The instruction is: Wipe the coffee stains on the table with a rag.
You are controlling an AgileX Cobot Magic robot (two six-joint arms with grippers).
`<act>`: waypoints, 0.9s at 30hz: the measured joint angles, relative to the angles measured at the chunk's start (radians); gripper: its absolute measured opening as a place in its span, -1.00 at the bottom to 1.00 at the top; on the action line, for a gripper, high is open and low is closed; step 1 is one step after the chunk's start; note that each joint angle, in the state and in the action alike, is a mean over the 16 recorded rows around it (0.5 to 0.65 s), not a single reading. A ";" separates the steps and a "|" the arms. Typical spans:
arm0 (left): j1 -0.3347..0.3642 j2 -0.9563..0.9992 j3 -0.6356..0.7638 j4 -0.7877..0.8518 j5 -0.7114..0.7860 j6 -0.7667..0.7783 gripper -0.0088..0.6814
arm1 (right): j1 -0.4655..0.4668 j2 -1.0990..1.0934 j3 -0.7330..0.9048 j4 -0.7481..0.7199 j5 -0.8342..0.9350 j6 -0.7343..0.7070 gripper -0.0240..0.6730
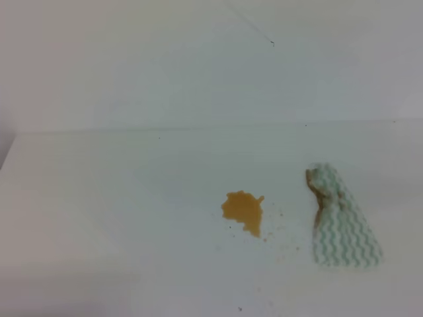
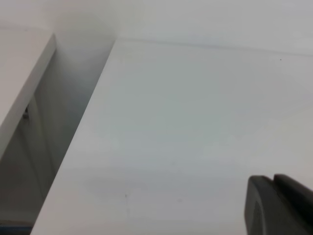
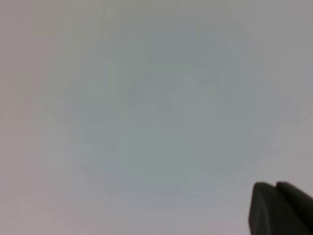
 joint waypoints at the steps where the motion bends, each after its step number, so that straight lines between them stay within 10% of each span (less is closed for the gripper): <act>1: 0.000 0.000 0.002 0.000 0.000 0.000 -0.98 | 0.000 0.043 -0.042 -0.001 0.054 -0.017 -0.94; 19: 0.000 0.000 0.016 0.000 0.001 0.000 -0.98 | 0.078 0.560 -0.368 0.033 0.559 -0.284 -0.92; 27: 0.000 -0.002 0.023 0.000 0.001 0.000 -0.98 | 0.179 0.764 -0.414 -0.006 0.635 -0.268 -0.55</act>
